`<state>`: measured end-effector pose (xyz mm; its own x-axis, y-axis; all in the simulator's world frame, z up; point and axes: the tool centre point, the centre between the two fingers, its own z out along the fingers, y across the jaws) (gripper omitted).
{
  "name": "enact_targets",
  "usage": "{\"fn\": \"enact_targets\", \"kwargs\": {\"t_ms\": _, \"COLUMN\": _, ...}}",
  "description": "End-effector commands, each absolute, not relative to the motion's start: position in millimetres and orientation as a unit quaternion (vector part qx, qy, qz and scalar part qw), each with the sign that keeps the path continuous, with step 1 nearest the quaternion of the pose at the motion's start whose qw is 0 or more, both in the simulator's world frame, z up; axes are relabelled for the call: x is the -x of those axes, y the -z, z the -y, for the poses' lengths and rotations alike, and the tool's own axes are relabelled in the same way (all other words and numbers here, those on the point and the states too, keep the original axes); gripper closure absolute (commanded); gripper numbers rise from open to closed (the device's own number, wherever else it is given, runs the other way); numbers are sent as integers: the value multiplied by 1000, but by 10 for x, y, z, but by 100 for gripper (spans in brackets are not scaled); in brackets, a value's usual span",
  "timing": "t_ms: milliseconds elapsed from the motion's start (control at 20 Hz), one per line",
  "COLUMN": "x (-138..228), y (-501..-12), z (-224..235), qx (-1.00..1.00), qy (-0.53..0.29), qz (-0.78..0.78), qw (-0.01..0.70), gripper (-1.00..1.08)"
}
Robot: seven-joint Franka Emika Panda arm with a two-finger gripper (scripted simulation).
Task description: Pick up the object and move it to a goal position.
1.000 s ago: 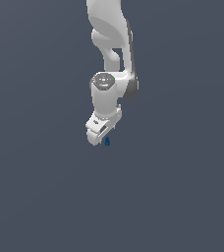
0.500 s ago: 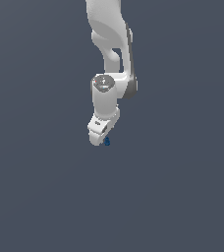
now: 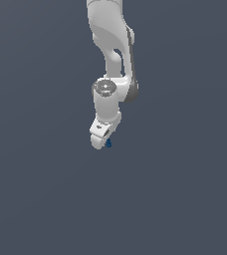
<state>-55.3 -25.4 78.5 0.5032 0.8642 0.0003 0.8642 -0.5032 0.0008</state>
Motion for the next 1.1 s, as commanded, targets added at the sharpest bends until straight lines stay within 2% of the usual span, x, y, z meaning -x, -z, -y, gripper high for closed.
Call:
{"fn": "enact_targets", "kwargs": {"t_ms": 0, "x": 562, "y": -663, "z": 254, "qx": -867, "qy": 0, "qz": -499, "qw": 0, "gripper": -92}}
{"fn": "enact_targets", "kwargs": {"t_ms": 450, "x": 557, "y": -425, "z": 254, "qx": -866, "qy": 0, "qz": -500, "qw": 0, "gripper": -92}}
{"fn": "enact_targets", "kwargs": {"t_ms": 500, "x": 557, "y": -425, "z": 254, "qx": -866, "qy": 0, "qz": -500, "qw": 0, "gripper": 108}}
{"fn": "enact_targets", "kwargs": {"t_ms": 1050, "x": 557, "y": -427, "z": 256, "qx": -866, "qy": 0, "qz": -500, "qw": 0, "gripper": 108}}
